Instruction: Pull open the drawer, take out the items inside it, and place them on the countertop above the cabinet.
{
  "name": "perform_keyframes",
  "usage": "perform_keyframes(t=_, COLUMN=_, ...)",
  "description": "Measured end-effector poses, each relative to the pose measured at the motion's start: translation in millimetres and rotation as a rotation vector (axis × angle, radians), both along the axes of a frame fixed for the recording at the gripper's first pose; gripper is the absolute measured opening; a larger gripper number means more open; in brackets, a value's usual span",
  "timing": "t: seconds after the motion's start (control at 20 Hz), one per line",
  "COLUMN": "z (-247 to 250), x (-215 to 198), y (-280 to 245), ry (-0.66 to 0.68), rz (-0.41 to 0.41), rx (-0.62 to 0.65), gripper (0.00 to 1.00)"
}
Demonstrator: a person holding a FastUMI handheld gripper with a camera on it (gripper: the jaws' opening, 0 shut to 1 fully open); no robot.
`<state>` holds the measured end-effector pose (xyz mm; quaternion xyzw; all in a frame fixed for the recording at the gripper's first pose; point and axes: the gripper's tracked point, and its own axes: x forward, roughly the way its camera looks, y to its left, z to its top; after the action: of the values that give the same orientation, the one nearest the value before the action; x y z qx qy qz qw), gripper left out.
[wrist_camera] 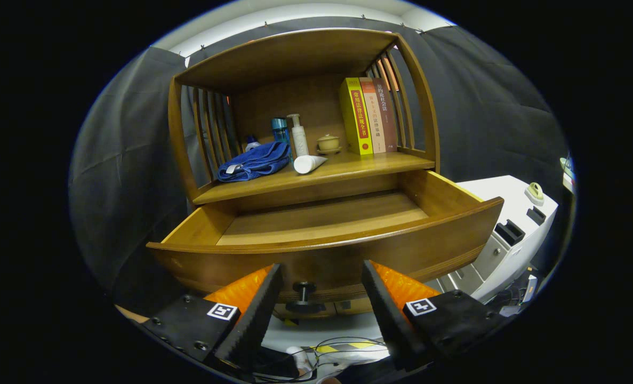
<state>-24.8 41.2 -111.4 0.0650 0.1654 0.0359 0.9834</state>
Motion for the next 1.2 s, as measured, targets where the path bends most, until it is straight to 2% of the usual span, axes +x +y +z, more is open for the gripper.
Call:
perform_keyframes(t=0.2, z=6, x=10, y=0, ry=-0.063, rz=-0.017, rx=-0.035, gripper=0.99)
perform_keyframes(t=0.4, z=2, x=11, y=0, ry=-0.084, rz=-0.026, rx=-0.098, gripper=0.99)
perform_keyframes(t=0.55, z=3, x=20, y=0, ry=-0.089, rz=-0.029, rx=-0.097, gripper=0.99)
perform_keyframes(t=1.2, z=13, x=103, y=2, ry=-0.139, rz=-0.029, rx=-0.109, gripper=0.99)
